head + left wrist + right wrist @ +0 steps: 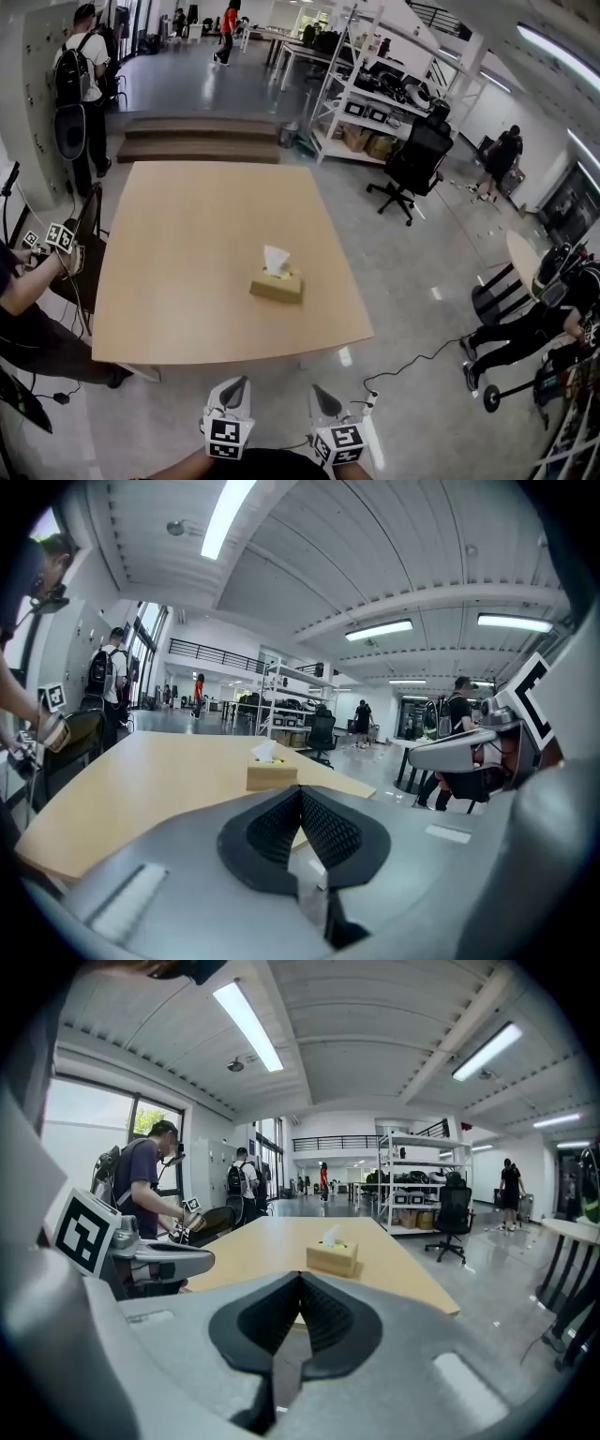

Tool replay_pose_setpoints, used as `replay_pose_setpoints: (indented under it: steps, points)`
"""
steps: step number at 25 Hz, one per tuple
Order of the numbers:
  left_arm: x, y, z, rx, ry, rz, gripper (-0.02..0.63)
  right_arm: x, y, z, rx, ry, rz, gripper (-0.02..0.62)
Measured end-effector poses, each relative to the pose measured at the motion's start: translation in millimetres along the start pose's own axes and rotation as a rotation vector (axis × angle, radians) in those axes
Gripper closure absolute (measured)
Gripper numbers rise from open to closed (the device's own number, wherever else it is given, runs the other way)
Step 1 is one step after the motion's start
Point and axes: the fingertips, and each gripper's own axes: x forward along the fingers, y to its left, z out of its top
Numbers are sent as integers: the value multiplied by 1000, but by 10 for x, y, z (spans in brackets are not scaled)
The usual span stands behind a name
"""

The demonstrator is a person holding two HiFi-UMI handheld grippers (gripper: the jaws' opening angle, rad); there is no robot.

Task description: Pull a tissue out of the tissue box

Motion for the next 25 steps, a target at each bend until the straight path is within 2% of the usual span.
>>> replay_pose_setpoints:
  steps: [6,12,25]
  points:
    - [60,397,11,4,2,-17,588,271,344,48,-7,20,-10,604]
    - [64,747,183,2,-21,-4,588,545,395,191,-14,37,-37,604]
    - [283,1293,402,0,-28,74,588,1266,462,468,-47,48,36,604]
